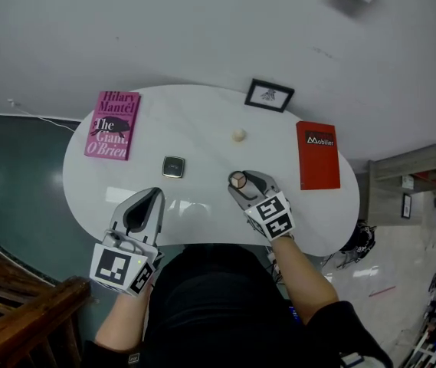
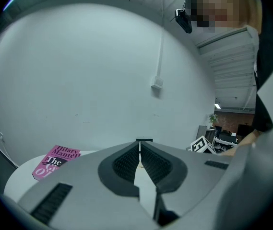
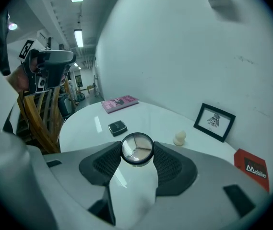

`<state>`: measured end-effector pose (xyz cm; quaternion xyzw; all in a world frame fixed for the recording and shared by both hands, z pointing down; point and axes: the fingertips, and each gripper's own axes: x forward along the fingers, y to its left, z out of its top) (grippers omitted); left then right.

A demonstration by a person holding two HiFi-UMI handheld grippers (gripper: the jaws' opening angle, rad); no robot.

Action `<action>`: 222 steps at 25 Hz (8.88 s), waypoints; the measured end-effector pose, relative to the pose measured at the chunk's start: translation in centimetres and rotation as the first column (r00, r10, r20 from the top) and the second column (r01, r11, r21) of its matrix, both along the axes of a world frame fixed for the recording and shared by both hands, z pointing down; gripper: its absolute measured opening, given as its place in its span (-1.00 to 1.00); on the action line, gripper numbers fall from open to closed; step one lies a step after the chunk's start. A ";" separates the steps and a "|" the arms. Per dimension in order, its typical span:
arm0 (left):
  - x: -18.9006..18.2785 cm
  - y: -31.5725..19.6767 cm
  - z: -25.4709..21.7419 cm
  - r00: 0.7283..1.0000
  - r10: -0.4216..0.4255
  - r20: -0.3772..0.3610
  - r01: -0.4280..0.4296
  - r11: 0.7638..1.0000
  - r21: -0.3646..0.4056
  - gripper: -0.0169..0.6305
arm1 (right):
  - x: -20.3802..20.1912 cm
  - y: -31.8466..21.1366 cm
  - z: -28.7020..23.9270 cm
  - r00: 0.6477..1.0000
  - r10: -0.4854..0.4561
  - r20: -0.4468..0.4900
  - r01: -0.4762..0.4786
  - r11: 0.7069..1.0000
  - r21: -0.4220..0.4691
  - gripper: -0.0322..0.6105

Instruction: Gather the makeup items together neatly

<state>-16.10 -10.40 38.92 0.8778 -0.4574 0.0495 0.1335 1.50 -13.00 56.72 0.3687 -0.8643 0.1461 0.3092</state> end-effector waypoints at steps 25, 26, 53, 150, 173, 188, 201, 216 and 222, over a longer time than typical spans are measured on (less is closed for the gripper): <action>-3.9 -1.0 5.9 0.997 -0.065 0.040 0.069 0.990 -0.123 -0.89 | -7.6 -5.3 10.5 0.996 -0.062 -0.063 0.056 0.993 -0.104 -0.22; -3.9 -1.0 5.8 0.997 -0.068 0.040 0.072 0.990 -0.122 -0.89 | -7.7 -5.4 10.6 0.996 -0.065 -0.064 0.058 0.993 -0.101 -0.22; -1.7 1.5 -2.4 0.997 0.055 -0.058 -0.052 0.998 0.042 -0.89 | -1.6 -1.5 -6.4 0.988 0.111 0.108 -0.122 0.987 0.102 -0.23; 19.1 -8.1 20.1 0.932 0.054 0.357 0.012 0.984 -0.179 -0.55 | 14.0 4.3 -13.2 0.935 0.061 0.350 -0.089 0.994 0.065 -0.78; 20.3 -7.3 24.6 0.907 0.087 0.411 -0.014 0.984 -0.177 -0.52 | 15.1 6.9 -11.9 0.947 0.093 0.306 -0.106 0.994 0.025 -0.78; 18.4 -5.2 17.4 0.909 0.007 0.416 0.033 0.996 -0.087 -0.46 | 16.4 7.1 -16.8 0.933 0.016 0.360 -0.075 0.986 0.149 -0.78; 15.8 -0.5 7.8 0.919 -0.066 0.389 0.098 0.993 -0.064 -0.81 | 15.0 6.1 -19.4 0.855 -0.100 0.509 -0.019 0.975 0.223 -0.78; 2.5 -0.8 -1.5 0.970 0.035 0.240 -0.043 0.999 0.030 -0.84 | 3.3 2.5 -27.9 0.797 -0.099 0.596 -0.131 0.935 0.330 -0.79; -2.5 -2.5 -4.7 0.969 0.076 0.236 -0.100 0.991 0.092 -0.85 | -3.6 2.6 -31.2 0.841 -0.124 0.527 -0.140 0.891 0.432 -0.79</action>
